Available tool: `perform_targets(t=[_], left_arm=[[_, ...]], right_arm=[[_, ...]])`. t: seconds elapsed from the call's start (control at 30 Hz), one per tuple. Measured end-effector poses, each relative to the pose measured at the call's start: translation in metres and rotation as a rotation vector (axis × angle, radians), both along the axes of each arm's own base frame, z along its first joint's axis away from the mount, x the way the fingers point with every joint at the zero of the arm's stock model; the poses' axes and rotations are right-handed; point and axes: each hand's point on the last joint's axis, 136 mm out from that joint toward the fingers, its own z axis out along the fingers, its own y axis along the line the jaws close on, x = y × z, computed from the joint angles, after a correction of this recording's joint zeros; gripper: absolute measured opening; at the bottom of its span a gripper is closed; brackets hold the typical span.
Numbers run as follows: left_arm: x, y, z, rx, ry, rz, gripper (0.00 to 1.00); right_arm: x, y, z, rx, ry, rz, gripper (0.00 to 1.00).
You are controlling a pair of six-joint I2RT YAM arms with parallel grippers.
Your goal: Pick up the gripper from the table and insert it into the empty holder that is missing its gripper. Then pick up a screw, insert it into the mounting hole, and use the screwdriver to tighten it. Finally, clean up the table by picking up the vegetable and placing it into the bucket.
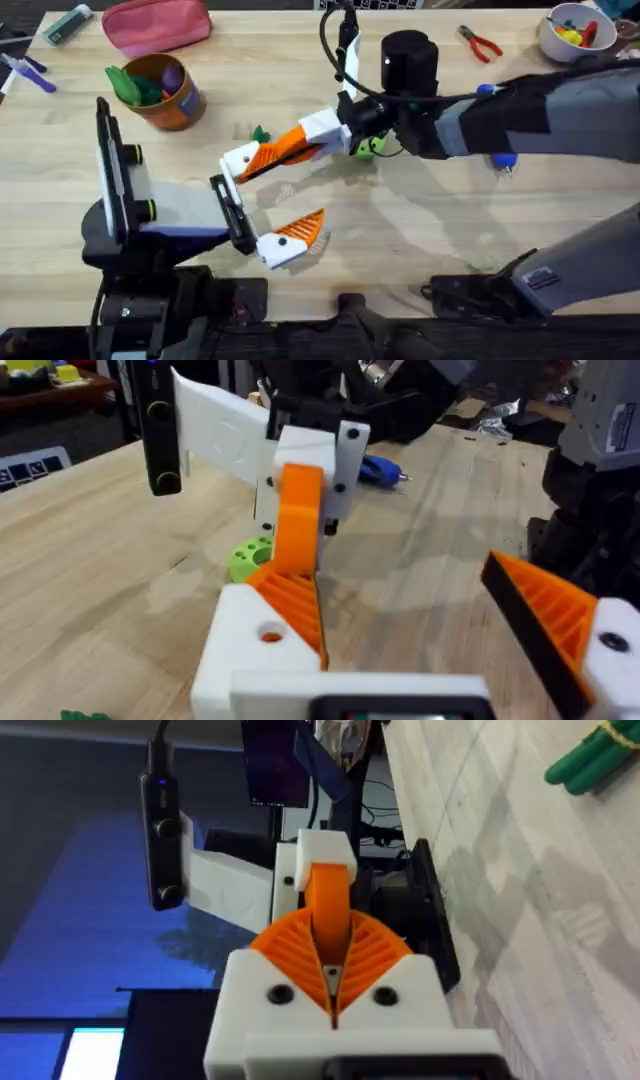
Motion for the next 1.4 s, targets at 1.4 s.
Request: perform_targets(t=[1.4], left_arm=[[0.0023,0.0014,0.0001,-0.001,0.002,0.015,0.985]], right_arm=[[0.0026,0.002,0.0017,-0.013,0.005,-0.034,0.009]])
